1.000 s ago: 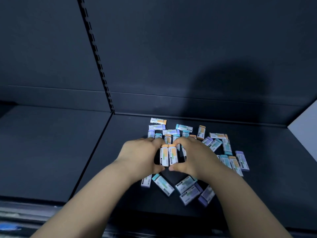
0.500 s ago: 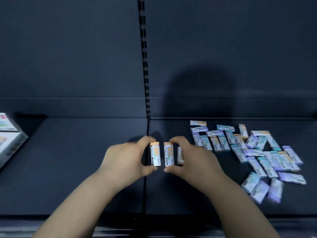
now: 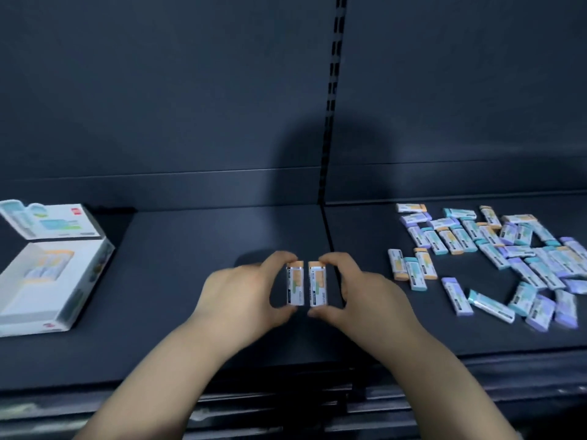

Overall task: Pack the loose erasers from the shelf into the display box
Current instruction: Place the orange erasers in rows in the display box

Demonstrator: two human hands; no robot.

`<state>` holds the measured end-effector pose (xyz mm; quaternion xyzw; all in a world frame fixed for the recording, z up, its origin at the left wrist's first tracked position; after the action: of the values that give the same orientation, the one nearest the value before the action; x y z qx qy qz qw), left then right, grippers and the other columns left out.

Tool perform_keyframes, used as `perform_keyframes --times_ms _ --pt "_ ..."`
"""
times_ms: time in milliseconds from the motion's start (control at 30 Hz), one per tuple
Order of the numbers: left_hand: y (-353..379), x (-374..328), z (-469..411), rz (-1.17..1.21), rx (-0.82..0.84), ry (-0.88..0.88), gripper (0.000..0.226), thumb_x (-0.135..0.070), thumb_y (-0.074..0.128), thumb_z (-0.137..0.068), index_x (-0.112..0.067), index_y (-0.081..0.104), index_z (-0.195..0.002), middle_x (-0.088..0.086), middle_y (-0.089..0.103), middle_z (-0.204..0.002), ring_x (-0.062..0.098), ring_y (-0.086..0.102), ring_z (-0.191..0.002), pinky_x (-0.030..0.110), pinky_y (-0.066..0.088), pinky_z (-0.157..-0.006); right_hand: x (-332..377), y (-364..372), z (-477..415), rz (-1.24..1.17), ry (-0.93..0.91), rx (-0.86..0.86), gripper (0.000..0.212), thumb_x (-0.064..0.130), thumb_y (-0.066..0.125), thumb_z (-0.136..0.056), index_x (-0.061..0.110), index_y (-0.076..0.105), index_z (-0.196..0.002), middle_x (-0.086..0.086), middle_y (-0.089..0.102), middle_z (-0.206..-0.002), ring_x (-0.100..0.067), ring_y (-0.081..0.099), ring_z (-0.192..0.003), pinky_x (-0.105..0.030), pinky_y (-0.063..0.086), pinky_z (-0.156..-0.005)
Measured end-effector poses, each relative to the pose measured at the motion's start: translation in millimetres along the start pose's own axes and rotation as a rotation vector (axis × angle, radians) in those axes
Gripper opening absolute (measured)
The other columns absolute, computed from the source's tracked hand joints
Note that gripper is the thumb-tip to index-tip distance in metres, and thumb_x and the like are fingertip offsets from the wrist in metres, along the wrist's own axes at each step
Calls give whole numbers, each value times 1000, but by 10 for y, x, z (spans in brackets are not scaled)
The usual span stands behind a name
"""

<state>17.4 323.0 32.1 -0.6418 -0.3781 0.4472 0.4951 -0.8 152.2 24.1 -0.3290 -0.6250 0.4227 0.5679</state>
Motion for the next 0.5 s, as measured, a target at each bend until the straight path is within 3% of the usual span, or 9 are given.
perform_keyframes --times_ms 133,267,400,500 --pt "-42 76 175 -5 -45 -52 63 -60 54 -77 -49 26 -132 -15 47 -81 5 58 -87 21 36 -63 113 23 -35 21 -46 28 64 55 64 -77 42 27 -128 13 38 -63 -9 49 -68 -24 35 -55" --pt "-133 184 454 4 -104 -129 63 -61 54 -75 -50 28 -131 -15 60 -95 4 60 -89 20 38 -63 297 74 -70 -4 -113 97 64 55 63 -78 44 26 -128 14 40 -66 -8 52 -71 -23 39 -61" --pt "-96 409 654 44 -72 -165 63 -58 63 -57 -40 54 -116 -17 64 -75 0 60 -58 13 31 -45 541 185 -79 -10 -189 154 64 57 60 -79 45 23 -129 19 38 -67 -1 44 -66 -18 39 -64" --pt "-11 587 747 3 -96 -155 64 -61 58 -51 -38 58 -112 -21 67 -78 0 61 -55 13 34 -41 709 332 -87 -10 -192 178 63 57 60 -78 47 22 -128 20 39 -67 0 46 -71 -18 39 -66"
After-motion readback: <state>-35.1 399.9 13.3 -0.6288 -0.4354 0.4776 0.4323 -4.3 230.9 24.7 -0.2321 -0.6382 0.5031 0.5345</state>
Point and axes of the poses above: each hand's wrist, its own z-axis away from the middle knuckle, its own y-axis out of the palm, x = y × z, the point moved 3 cm from there along -z, towards the middle knuckle
